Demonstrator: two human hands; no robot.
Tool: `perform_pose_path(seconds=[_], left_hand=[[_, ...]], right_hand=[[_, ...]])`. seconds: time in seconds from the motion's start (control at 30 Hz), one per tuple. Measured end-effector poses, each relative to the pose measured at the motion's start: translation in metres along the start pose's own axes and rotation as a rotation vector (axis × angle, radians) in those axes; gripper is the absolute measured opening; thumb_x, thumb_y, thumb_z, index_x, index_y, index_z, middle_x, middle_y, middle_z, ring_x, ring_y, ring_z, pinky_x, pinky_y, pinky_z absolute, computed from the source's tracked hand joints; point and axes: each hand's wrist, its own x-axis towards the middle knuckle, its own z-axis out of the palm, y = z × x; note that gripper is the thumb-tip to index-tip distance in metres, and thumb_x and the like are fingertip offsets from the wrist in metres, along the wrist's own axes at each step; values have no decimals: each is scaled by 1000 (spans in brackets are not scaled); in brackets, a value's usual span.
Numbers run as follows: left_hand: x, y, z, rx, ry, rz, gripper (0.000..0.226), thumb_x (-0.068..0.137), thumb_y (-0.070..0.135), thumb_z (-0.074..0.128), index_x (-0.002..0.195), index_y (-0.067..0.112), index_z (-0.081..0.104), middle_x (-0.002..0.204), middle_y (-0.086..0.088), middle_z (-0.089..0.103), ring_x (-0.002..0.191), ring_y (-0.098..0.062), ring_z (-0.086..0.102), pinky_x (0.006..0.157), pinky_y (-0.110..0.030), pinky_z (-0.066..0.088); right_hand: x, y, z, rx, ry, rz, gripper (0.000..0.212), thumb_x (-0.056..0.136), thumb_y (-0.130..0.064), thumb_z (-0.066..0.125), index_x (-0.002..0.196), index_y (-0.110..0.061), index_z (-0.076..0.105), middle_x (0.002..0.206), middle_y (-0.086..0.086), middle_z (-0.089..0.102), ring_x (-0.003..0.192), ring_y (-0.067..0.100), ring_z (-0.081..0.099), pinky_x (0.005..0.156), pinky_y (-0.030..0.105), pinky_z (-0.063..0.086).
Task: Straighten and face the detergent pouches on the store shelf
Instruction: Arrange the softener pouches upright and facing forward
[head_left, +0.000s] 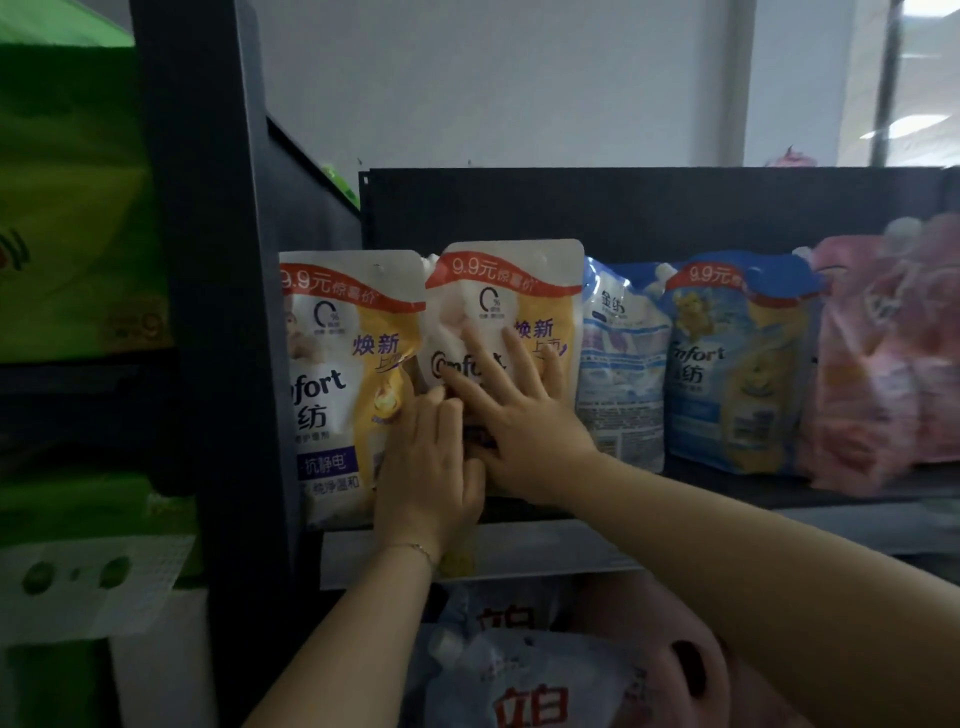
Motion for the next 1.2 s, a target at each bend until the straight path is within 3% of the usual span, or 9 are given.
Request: perform_pose_path(seconds=[0.1,0.2,0.47,0.6,0.67,0.83,0.93,1.07,1.2], left_hand=[[-1,2,-1,-6,13,-11,39,80,26,36,114,9,43,132,-17,46,123,-35,41,100,-48,43],[-2,4,-2,31,49,-9,40,79,27,38,113,7,47,134,-17,46,122,-33,41,98,-47,43],[-5,4,-6,81,162,-38,49,78,24,54,123,10,41,149,-15,31,140,-31,26,109,-50,31],[-2,5,-15,38,202,-349,70,77,14,67,135,10,30,156,-15,16,146,-30,12,116,-48,22],[2,2,-20,82,173,-377,76,78,14,69,141,8,26,159,-14,6,147,-28,5,118,-46,20],[11,-10,-34,137,84,-507,104,80,38,71,153,11,2,160,-11,-8,148,-28,-1,117,-42,14],[9,-13,-32,130,62,-491,105,82,48,67,154,13,-2,161,-10,-8,148,-25,-7,117,-44,9],[19,-15,-28,-77,104,-548,107,72,56,74,152,22,12,161,-3,5,148,-24,-5,115,-52,14],[32,-11,-17,-116,41,-560,92,77,49,68,149,37,12,161,8,1,144,-26,-24,110,-69,16]], right_hand=[[-21,0,-1,105,47,-3,67,91,-46,28,154,-26,14,162,8,2,147,34,-7,115,56,-1],[-44,4,8,160,18,54,67,94,-41,37,153,-29,8,162,5,-7,147,26,-16,118,53,-2],[-53,8,12,220,-63,117,75,94,-52,34,146,-46,-19,155,-10,-32,138,11,-37,117,48,-10],[-53,9,14,223,-76,142,77,93,-53,36,148,-43,-17,156,-8,-31,139,14,-36,117,48,-9],[-53,7,14,226,-56,156,77,90,-53,33,151,-37,-12,157,-4,-28,141,17,-33,117,47,-6],[-58,2,9,238,-64,211,79,91,-50,36,153,-28,-7,157,1,-27,141,21,-34,117,42,-5],[-59,1,8,249,-60,214,79,88,-52,30,152,-29,-10,157,0,-28,141,21,-34,117,42,-5],[-59,2,7,289,-79,260,80,87,-55,34,149,-39,-13,155,-9,-31,141,27,-32,117,49,-4],[-59,2,7,302,-95,267,83,78,-63,24,143,-48,-24,149,-19,-40,140,34,-33,114,55,-6]])
